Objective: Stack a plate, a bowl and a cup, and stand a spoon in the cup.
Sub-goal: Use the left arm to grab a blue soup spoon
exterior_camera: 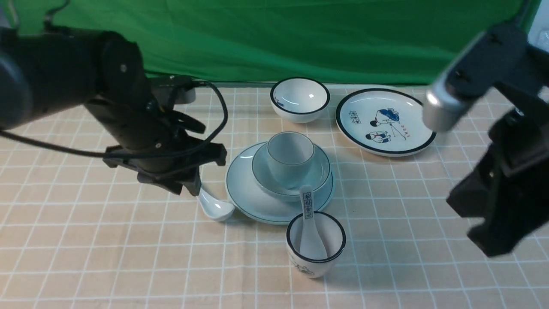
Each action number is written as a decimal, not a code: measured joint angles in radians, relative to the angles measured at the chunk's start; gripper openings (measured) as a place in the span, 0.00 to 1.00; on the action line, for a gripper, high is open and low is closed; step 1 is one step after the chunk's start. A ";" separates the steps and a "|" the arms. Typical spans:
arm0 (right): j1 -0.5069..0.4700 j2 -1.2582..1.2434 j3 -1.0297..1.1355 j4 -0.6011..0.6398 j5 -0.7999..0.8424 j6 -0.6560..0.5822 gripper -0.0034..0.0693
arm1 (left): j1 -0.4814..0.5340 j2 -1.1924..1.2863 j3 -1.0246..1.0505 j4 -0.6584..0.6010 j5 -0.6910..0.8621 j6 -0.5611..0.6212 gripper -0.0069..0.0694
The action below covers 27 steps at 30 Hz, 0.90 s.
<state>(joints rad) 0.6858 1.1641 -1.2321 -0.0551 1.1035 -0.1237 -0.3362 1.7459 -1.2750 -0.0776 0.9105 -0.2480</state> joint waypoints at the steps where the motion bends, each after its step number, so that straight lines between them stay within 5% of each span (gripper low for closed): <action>1: 0.000 -0.058 0.072 0.000 -0.028 0.000 0.13 | 0.005 0.063 -0.047 0.042 0.015 -0.057 0.47; 7: 0.000 -0.197 0.182 0.000 -0.049 -0.026 0.14 | 0.025 0.227 -0.142 0.107 0.021 -0.167 0.60; 27: 0.000 -0.247 0.208 0.001 -0.039 -0.097 0.17 | 0.027 0.316 -0.175 0.134 -0.095 -0.247 0.60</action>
<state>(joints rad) 0.6858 0.9168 -1.0238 -0.0542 1.0640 -0.2202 -0.3089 2.0624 -1.4502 0.0561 0.8155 -0.4948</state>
